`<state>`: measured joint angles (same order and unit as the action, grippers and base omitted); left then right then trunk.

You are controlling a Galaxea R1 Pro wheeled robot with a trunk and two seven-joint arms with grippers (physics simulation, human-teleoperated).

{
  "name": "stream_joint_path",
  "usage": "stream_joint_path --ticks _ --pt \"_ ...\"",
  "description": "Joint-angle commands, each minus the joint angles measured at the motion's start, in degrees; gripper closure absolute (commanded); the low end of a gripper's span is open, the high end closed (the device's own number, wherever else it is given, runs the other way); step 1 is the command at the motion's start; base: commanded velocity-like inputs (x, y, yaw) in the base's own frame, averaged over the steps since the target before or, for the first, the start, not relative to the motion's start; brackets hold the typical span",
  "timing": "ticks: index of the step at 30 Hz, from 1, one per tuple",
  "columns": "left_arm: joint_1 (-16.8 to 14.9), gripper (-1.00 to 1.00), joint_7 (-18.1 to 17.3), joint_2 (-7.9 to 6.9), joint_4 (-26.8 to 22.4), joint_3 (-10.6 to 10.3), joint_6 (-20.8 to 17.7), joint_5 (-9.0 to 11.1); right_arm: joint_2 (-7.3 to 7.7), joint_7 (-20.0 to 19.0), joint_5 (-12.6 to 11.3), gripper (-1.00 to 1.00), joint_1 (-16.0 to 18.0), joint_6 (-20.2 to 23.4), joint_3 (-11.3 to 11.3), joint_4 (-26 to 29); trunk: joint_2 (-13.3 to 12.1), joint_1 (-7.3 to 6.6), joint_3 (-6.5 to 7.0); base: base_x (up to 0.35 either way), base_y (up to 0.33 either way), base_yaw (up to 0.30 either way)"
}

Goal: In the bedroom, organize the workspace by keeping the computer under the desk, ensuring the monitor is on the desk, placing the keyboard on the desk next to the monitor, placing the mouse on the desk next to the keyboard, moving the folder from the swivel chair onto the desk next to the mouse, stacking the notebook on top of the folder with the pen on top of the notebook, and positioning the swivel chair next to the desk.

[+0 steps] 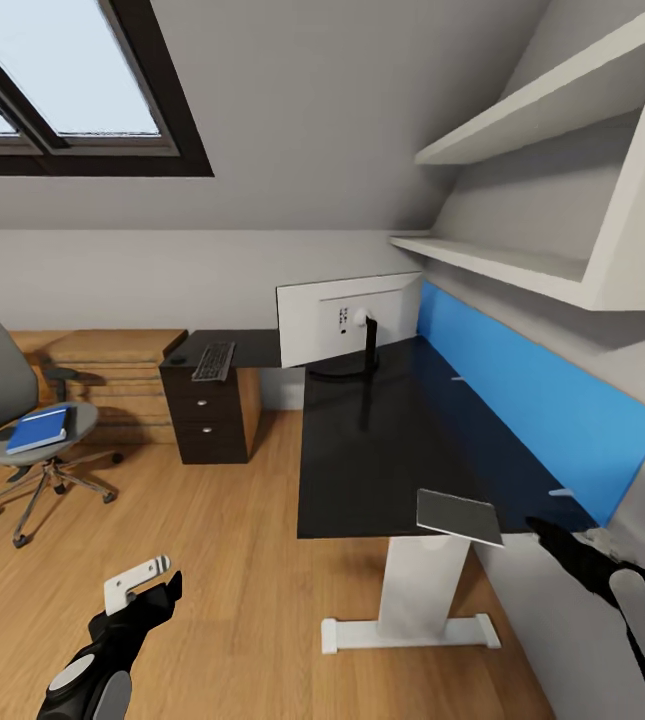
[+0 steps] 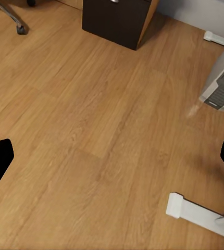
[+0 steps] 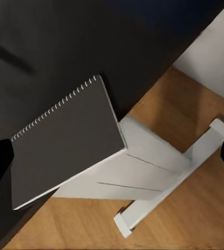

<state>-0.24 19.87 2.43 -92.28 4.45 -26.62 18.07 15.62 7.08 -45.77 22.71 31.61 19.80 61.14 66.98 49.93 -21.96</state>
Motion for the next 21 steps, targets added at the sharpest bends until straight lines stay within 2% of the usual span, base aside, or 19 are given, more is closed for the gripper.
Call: stream_joint_path --ticks 1,2,4,5,8,9,11,13,14,15,16,19,21 --pt "-0.03 -1.0 0.35 0.03 -0.09 0.03 -0.19 0.59 0.0 -0.07 -0.72 -1.0 0.02 0.8 1.15 -0.28 0.46 0.23 -0.25 0.0 0.0 0.0" --pt "-0.03 -1.0 0.35 0.03 -0.09 0.03 -0.19 0.58 0.01 -0.99 -0.8 -1.0 0.01 2.22 3.37 -0.76 0.86 0.45 -0.43 0.0 0.0 0.0" --pt "-0.03 -1.0 0.38 0.03 -0.09 0.01 -0.16 0.59 0.0 -1.79 -0.87 -1.0 0.0 4.12 5.65 -1.11 1.66 0.89 -0.79 0.0 0.0 0.0" --pt "-0.03 -1.0 0.4 0.03 -0.09 -0.02 -0.14 0.58 -0.07 -2.43 -0.91 -1.0 -0.01 6.27 7.91 -1.36 2.06 1.11 -0.96 0.0 0.0 0.0" --pt "-0.03 -1.0 0.42 0.03 -0.02 -0.09 -0.12 0.57 -0.22 -3.15 -1.38 -1.0 0.0 10.7 12.23 -1.69 3.27 1.77 -1.5 0.0 0.0 0.0" --pt "-0.03 -1.0 0.42 0.03 0.02 -0.14 -0.11 0.57 -0.27 -3.37 -2.53 -1.0 -0.01 13.13 14.5 -1.8 3.67 1.99 -1.68 0.0 0.0 0.0" --pt "-0.03 -1.0 0.43 0.03 0.06 -0.2 -0.11 0.57 -0.4 -3.5 -7.04 -1.0 0.01 17.36 18.29 -2.19 4.47 2.43 -2.04 0.0 0.0 0.0" --pt "-0.03 -1.0 0.43 0.03 0.07 -0.21 -0.11 0.57 -0.39 -3.44 -9.55 -1.0 0.04 18.38 19.34 -2.78 5.27 2.87 -2.4 0.0 0.0 0.0" --pt "-0.03 -1.0 0.43 0.03 0.07 -0.22 -0.1 0.57 -0.27 -3.39 -11.66 -1.0 0.11 18.79 20.06 -3.8 5.67 3.09 -2.58 0.0 0.0 0.0" --pt "-0.03 -1.0 0.43 0.03 0.08 -0.23 -0.1 0.58 0.4 -3.32 -14.34 -1.0 0.3 18.59 21.29 -5.73 6.07 3.31 -2.76 0.0 0.0 0.0" --pt "-0.03 -1.0 0.43 0.03 0.08 -0.23 -0.1 0.57 0.95 -3.31 -15.76 -1.0 0.4 18.48 22.1 -6.5 6.48 3.53 -2.94 0.0 0.0 0.0" --pt "-0.03 -1.0 0.49 0.03 0.16 -0.24 -0.1 0.57 1.53 -3.35 -17.95 -1.0 0.52 17.75 23.15 -7.57 7.68 4.18 -3.48 0.0 0.0 0.0" --pt "-0.03 -1.0 0.5 0.04 0.17 -0.26 -0.1 0.57 0.68 -3.37 -18.57 -1.0 0.55 15.05 23.31 -8.62 8.48 4.62 -3.84 0.0 0.0 0.0"
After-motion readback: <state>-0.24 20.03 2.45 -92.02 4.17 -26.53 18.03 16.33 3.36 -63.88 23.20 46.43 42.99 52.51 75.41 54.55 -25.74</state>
